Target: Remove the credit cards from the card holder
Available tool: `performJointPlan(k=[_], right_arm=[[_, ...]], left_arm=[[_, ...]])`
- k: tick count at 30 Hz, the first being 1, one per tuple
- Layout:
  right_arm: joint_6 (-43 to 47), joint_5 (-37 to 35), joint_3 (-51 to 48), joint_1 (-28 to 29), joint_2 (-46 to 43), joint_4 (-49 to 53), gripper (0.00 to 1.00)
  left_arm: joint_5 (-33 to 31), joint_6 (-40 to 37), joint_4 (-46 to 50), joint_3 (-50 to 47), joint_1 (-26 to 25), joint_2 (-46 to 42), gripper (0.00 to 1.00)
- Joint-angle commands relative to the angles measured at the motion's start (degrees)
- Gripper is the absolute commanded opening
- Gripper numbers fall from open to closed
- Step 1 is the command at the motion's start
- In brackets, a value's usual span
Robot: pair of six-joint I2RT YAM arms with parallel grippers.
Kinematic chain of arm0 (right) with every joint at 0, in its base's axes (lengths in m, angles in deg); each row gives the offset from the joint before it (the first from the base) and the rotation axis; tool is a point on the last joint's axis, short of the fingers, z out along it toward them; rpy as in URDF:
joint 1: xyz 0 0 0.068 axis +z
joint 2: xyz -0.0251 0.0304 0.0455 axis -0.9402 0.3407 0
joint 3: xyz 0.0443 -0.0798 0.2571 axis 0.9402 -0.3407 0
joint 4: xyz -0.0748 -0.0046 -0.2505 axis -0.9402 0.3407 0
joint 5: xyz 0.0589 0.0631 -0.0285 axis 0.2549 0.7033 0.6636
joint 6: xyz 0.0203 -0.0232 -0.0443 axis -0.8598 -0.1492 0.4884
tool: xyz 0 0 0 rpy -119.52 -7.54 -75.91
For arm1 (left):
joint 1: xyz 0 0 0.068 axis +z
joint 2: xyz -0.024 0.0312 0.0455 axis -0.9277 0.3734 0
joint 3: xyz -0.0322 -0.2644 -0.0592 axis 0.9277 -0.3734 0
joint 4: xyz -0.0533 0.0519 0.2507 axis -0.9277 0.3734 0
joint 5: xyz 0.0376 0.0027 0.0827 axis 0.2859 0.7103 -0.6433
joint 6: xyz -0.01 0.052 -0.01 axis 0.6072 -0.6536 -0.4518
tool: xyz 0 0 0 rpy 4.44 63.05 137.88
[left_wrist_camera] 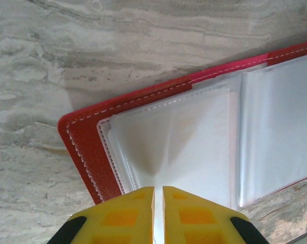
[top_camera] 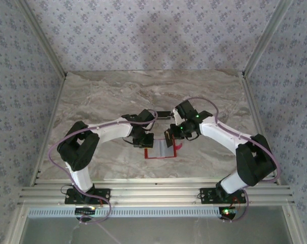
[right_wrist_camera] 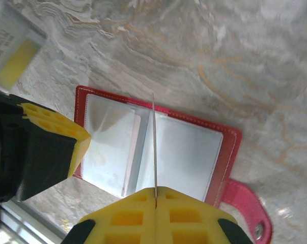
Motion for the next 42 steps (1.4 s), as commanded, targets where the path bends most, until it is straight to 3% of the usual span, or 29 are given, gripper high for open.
performJointPlan(k=[1, 12, 18, 28, 42], right_arm=[[12.7, -1.8, 3.5, -0.9, -0.9, 3.4, 0.0], [53.8, -7.8, 13.9, -1.2, 6.1, 10.3, 0.0], [70.0, -11.7, 18.6, -1.1, 9.8, 12.0, 0.0], [83.5, -14.5, 34.3, -1.3, 21.7, 19.5, 0.0], [89.6, -14.9, 51.4, -1.5, 34.1, 25.5, 0.0]], left_arm=[[-1.6, -0.6, 2.2, 1.2, -0.4, -2.7, 0.14], [-3.2, 1.0, 0.3, -3.8, 0.1, -6.4, 0.15], [-3.2, 2.1, -1.1, -8.0, 1.4, -9.1, 0.15], [-1.3, 4.0, -4.6, -16.1, 5.4, -14.4, 0.15], [-1.1, 4.2, -4.5, -19.2, 8.4, -17.6, 0.16]])
